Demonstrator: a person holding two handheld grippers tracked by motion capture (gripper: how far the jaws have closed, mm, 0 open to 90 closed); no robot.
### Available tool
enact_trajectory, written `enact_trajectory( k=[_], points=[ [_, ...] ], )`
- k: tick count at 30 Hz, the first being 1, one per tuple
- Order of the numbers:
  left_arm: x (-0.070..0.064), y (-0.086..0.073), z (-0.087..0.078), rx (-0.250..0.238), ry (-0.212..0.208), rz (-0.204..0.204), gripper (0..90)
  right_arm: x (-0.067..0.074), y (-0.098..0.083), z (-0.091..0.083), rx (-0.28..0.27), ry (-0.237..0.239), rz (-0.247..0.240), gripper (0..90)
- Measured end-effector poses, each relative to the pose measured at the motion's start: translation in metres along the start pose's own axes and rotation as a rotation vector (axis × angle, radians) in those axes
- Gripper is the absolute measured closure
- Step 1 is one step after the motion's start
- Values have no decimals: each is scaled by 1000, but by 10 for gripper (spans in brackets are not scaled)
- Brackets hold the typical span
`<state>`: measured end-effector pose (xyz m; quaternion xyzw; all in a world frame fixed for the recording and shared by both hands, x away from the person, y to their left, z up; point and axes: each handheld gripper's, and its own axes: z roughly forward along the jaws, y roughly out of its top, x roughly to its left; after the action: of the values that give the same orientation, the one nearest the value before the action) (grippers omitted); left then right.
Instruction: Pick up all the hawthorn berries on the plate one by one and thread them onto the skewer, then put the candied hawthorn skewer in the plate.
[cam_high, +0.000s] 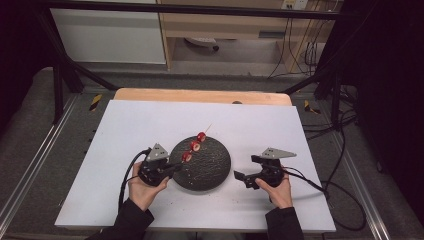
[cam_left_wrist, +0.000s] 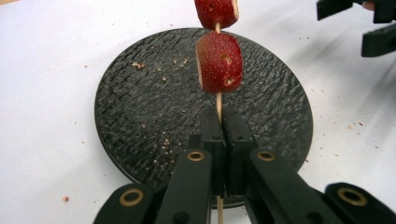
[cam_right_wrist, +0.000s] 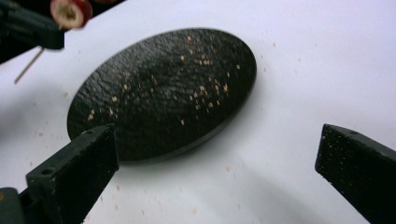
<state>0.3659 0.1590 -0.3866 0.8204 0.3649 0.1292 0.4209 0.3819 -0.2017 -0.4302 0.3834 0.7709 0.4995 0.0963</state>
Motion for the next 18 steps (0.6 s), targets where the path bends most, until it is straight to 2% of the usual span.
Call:
enact_trajectory(
  k=[4, 10, 13, 18],
  points=[
    [4, 3, 5, 25, 7, 15, 885, -6, -11, -7, 27, -7, -9, 7],
    [8, 8, 12, 65, 14, 13, 885, -14, -24, -17, 50, -18, -5, 7],
    [9, 10, 16, 88, 20, 27, 885, -16, -30, -21, 58, -22, 0, 7],
    [11, 10, 26, 127, 31, 25, 885, -18, -34, -23, 74, -32, 11, 7]
  ],
)
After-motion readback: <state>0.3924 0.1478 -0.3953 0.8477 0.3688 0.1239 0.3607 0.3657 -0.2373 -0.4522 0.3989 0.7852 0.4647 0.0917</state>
